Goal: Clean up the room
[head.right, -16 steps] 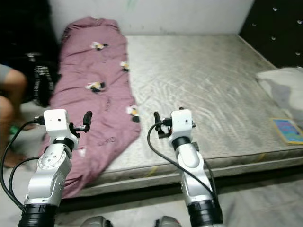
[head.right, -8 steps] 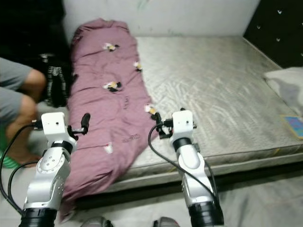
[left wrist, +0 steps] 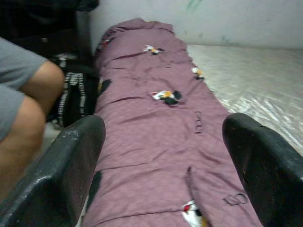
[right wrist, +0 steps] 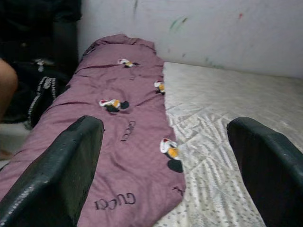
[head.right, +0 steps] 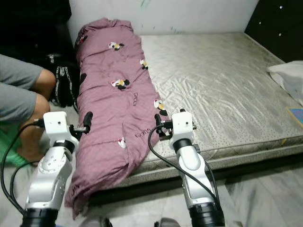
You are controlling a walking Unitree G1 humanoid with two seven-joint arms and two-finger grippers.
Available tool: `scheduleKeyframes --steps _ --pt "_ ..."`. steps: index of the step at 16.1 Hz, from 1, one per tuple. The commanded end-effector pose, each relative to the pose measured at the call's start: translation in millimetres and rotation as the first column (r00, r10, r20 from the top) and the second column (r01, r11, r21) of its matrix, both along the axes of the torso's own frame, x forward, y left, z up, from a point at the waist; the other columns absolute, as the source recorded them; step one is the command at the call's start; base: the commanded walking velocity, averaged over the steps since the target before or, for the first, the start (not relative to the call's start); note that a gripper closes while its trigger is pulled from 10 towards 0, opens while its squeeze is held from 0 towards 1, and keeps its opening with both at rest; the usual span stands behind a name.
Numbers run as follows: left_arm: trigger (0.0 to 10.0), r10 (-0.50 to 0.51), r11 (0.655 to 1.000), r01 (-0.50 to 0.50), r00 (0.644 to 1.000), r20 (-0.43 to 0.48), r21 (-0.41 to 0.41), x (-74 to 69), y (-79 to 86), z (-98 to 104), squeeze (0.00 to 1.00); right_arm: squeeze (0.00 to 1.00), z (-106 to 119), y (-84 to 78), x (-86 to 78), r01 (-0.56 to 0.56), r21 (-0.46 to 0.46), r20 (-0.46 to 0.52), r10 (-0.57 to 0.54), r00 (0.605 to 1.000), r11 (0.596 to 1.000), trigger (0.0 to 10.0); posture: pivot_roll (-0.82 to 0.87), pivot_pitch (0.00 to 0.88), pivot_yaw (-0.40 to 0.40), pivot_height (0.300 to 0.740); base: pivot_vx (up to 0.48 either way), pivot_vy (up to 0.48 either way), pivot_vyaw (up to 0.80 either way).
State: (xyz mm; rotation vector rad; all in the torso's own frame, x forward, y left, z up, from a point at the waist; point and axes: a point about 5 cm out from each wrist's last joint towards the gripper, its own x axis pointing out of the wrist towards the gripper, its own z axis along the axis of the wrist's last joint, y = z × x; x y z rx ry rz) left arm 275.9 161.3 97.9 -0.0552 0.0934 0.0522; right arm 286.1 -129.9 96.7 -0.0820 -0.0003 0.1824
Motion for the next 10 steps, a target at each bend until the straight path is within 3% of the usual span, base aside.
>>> scheduleKeyframes --steps 1,6,10 --pt "10.0 -0.028 1.0 0.028 0.999 0.032 -0.002 4.7 -4.8 9.8 0.0 0.0 3.0 -5.8 2.0 0.022 0.003 0.008 -0.022 1.0 1.0 10.0 -0.03 0.0 -0.025 0.74 0.0 0.0 -0.53" --pt "10.0 -0.017 1.0 0.017 1.0 0.013 0.008 -1.1 0.5 6.2 0.0 0.0 2.5 -4.4 2.5 0.017 0.006 0.006 -0.017 1.0 1.0 10.0 -0.03 0.0 -0.019 0.74 0.0 0.0 -0.75" --pt "10.0 -0.055 0.998 0.056 0.998 0.012 -0.023 -2.3 -6.3 5.9 0.0 0.0 1.9 -4.2 2.1 0.019 0.002 0.004 -0.019 1.0 1.0 10.0 -0.03 0.0 -0.018 0.74 0.0 0.0 0.0"
